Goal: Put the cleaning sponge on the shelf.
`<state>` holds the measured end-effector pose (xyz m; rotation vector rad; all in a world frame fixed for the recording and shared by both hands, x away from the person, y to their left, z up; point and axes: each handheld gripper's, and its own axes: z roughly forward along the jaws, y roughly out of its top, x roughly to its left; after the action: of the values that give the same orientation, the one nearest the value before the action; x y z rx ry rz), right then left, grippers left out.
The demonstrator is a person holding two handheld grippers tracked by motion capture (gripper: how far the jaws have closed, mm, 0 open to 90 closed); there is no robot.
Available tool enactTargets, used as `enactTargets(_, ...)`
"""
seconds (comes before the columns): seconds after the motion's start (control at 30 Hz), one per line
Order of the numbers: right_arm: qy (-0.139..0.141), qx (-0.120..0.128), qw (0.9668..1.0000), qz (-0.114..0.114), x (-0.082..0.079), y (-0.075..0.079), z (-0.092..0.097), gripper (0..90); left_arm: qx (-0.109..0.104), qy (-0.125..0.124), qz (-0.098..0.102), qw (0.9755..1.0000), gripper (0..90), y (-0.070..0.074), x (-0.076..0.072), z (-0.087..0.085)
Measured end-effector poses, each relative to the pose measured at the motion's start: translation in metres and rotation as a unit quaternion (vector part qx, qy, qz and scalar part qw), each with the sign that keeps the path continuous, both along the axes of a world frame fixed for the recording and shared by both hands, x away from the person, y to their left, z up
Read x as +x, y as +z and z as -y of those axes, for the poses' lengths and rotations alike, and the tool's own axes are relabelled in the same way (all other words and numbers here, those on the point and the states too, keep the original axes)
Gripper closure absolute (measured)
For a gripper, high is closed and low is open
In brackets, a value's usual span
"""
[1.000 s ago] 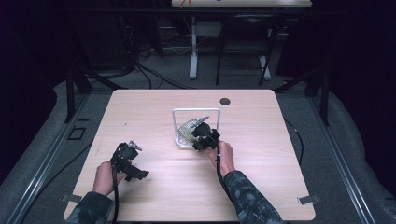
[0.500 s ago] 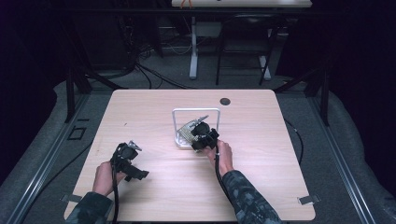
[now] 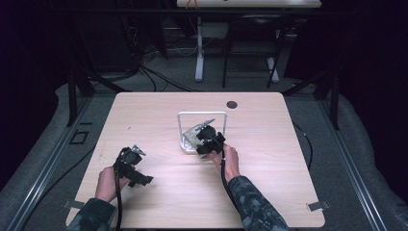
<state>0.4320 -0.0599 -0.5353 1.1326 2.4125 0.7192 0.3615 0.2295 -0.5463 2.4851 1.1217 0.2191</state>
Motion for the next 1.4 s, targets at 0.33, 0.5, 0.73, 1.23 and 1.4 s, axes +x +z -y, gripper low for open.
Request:
enactTargets(0.33, 0.014, 0.014, 0.9998, 0.009, -0.006, 0.008, 0.001, 29.3, -0.002, 0.0, 0.0, 1.0, 3.1, 0.0, 0.0, 0.0)
enactTargets(0.5, 0.024, 0.019, 0.9995, 0.006, -0.01, 0.012, 0.001, 24.2, -0.001, 0.0, 0.001, 1.0, 3.1, 0.0, 0.0, 0.0)
enactTargets(0.73, 0.047, 0.035, 0.9983, 0.0, -0.021, 0.026, 0.008, 14.3, -0.001, 0.0, 0.002, 1.0, 3.0, 0.0, 0.0, 0.0)
enactTargets(1.23, 0.074, 0.036, 0.9966, 0.002, -0.053, 0.05, 0.033, 0.0, 0.0, -0.003, 0.0, 1.0, 3.0, 0.0, 0.0, 0.001)
enactTargets(1.4, 0.074, 0.033, 0.9967, 0.007, -0.063, 0.055, 0.045, 0.0, -0.001, -0.003, 0.0, 1.0, 3.0, 0.0, 0.0, 0.0)
